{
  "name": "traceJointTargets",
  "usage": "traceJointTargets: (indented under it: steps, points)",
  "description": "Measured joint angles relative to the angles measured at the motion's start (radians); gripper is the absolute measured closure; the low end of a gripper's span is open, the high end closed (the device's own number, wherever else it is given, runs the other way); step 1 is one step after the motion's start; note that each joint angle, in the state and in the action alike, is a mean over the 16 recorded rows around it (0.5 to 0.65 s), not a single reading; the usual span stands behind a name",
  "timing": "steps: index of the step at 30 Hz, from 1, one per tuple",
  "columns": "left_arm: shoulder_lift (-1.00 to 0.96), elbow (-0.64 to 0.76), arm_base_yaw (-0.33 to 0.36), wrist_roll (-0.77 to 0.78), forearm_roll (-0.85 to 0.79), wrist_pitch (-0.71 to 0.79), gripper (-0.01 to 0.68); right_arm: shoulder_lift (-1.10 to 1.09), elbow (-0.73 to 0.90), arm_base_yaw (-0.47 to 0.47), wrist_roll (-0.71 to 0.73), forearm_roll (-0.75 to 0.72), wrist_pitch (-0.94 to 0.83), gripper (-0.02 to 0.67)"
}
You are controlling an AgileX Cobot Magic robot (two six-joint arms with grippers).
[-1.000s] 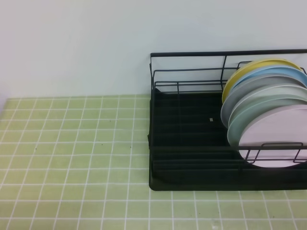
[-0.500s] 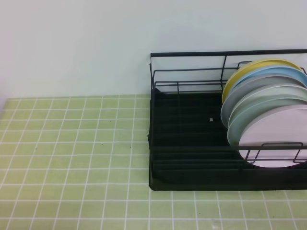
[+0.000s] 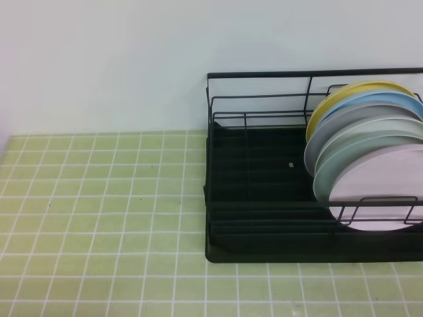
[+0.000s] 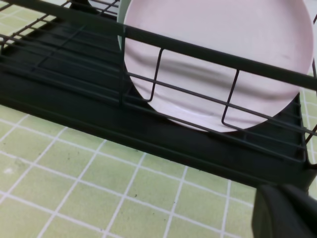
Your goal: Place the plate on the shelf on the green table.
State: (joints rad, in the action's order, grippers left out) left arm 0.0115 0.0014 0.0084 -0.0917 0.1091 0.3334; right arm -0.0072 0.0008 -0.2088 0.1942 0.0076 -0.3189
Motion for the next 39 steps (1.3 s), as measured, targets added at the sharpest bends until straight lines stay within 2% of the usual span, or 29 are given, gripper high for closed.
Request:
traceJointTargets:
  steps: [39]
  points:
    - [-0.001,0.0,0.0,0.0,0.0,0.0,0.676,0.0,0.0,0.0,0.0,-0.002,0.0,0.651]
